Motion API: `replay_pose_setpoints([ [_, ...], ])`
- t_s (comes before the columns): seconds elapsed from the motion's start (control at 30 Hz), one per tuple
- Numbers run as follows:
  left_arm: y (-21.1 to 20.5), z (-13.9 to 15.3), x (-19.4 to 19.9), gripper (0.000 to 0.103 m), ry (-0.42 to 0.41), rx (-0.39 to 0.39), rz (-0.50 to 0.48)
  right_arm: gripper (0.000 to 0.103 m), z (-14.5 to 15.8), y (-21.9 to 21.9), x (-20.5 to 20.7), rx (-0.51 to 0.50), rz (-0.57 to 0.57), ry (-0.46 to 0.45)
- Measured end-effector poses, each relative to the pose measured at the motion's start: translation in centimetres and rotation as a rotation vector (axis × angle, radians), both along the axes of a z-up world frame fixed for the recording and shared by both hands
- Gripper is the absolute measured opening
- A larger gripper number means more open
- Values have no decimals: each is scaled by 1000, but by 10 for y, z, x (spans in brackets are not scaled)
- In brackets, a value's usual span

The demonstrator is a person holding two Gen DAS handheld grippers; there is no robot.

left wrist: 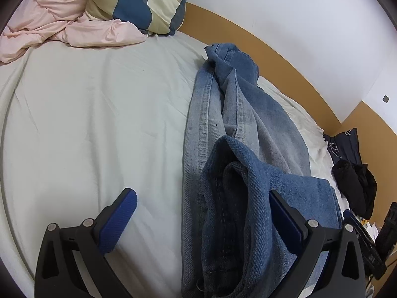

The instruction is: Fold clothes

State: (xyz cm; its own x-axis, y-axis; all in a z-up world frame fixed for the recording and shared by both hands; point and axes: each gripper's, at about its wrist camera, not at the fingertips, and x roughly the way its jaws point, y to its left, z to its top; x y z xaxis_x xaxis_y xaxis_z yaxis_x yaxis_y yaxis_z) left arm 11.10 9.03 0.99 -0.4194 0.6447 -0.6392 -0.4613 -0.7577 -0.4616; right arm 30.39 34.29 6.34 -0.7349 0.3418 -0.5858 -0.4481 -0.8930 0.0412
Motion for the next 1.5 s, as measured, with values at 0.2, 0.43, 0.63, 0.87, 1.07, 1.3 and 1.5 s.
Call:
replay_pose_setpoints([
  [0.2, -1, 0, -1, 103, -3, 6, -4, 103, 2, -44, -3, 47, 284, -15],
  [0.43, -2, 0, -2, 103, -4, 13, -4, 103, -39, 31, -16, -364, 225, -29],
  [0.63, -7, 6, 2, 103, 38, -31, 83, 103, -44, 68, 9, -528, 139, 108],
  [0.87, 28, 49, 34, 103, 405, -431, 112, 103, -46, 71, 14, -560, 153, 142],
  [1.07, -15, 90, 42, 101, 382, -221, 91, 103, -46, 72, 14, -562, 155, 146],
  [1.3, -11, 59, 84, 101, 513, -384, -61, 103, -43, 66, 17, -538, 141, 139],
  [1.5, -12, 22, 114, 102, 692, -419, -177, 103, -14, 22, 35, -260, 208, 124],
])
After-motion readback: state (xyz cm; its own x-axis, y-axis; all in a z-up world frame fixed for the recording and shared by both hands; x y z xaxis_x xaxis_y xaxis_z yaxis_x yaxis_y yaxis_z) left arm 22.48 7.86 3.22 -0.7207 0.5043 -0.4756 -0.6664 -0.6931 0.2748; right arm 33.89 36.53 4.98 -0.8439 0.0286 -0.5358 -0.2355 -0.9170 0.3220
